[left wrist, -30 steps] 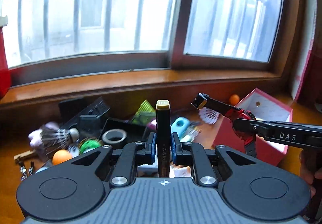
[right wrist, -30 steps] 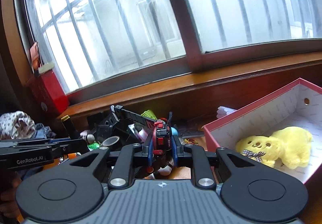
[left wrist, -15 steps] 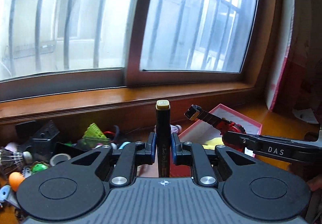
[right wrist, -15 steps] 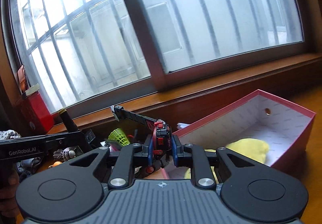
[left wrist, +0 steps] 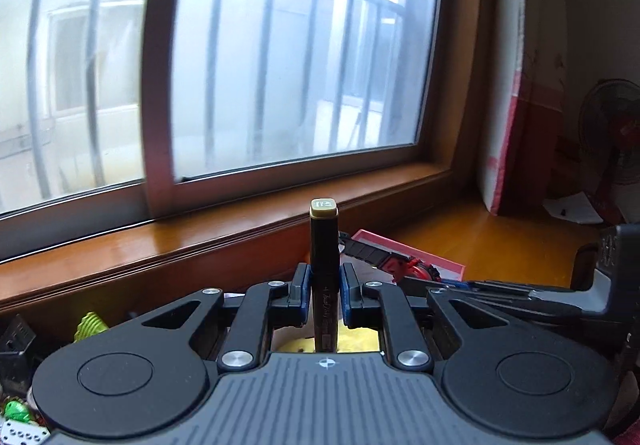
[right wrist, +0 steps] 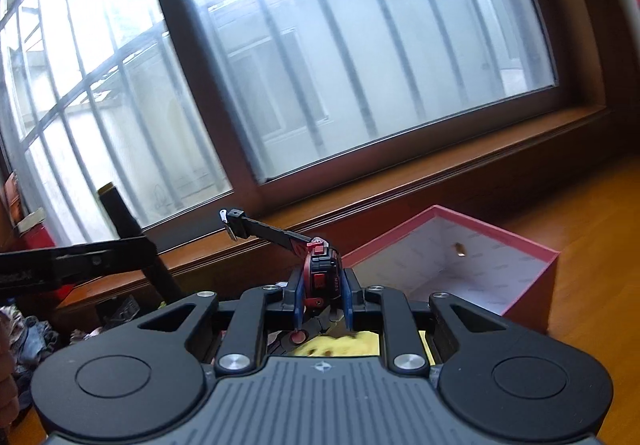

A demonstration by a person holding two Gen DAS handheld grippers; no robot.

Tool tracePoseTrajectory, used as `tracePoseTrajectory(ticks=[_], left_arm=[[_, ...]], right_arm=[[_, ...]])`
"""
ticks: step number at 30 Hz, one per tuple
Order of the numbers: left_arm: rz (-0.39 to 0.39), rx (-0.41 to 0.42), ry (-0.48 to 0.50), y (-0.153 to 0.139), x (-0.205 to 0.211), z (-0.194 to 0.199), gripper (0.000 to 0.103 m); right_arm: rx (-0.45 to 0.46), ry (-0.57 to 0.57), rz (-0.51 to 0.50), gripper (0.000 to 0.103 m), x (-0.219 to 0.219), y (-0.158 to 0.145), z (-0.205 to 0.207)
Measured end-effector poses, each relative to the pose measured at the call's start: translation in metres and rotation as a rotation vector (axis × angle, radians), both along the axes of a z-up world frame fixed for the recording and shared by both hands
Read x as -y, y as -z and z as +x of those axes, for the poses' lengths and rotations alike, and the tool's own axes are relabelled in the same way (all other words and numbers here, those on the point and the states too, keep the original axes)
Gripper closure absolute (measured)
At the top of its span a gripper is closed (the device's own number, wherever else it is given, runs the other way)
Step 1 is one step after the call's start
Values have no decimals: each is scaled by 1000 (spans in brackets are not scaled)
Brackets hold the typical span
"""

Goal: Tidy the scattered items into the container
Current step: 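Lift and carry the watch and marker over the pink-red box with both grippers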

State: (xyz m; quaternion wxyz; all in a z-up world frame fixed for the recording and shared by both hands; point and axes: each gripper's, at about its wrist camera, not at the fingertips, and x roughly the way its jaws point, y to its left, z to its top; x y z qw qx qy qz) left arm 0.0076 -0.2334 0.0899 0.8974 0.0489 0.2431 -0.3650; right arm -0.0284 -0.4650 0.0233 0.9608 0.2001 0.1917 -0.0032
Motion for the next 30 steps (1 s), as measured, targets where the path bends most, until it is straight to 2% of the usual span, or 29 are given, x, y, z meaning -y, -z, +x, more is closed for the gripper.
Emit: tracePoseTrajectory(ticks=[4, 10, 16, 30], left_arm=[[28, -31, 29, 11, 19, 4, 86], [62, -90, 49, 33, 34, 16, 86], [80, -123, 43, 46, 34, 30, 86], [115, -159, 84, 66, 51, 53, 86]], right_arm=[[1, 49, 4, 83, 26, 10, 12], [-59, 120, -43, 83, 54, 28, 41], [-120, 188, 2, 83, 78, 52, 59], [-161, 412, -138, 84, 87, 68, 65]])
